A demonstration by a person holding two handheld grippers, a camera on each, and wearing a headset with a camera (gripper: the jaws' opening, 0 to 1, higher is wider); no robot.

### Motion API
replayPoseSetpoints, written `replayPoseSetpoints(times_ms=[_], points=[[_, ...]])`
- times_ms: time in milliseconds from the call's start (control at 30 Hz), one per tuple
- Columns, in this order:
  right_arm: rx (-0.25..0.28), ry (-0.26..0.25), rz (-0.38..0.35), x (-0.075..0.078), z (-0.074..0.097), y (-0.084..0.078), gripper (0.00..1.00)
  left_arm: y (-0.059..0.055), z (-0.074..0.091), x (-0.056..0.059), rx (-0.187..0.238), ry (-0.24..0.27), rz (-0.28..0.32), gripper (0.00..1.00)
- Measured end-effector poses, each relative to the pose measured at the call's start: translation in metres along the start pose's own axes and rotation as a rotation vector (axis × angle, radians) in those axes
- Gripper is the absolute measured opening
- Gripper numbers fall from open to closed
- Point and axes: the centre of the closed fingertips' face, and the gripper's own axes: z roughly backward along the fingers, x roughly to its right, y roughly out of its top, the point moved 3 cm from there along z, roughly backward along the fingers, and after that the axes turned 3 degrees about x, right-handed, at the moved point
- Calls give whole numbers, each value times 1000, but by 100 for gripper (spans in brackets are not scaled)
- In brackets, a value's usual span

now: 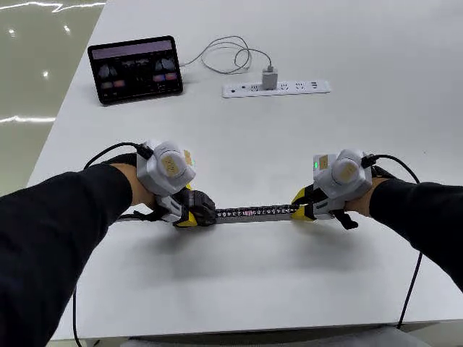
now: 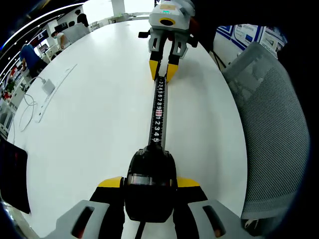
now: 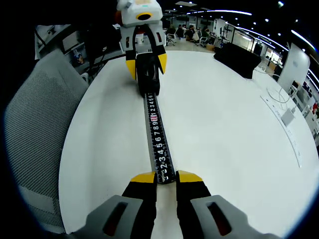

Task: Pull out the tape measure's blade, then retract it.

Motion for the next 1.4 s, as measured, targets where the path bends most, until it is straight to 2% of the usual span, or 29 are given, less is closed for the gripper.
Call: replayPoseSetpoints(times_ms=[800, 1400], points=[[-17, -13, -6, -2, 21, -13, 9, 2, 2, 4, -2, 4, 4, 33], [-29, -16, -19, 4, 29, -24, 9, 2, 1, 2, 4, 5, 11, 33]])
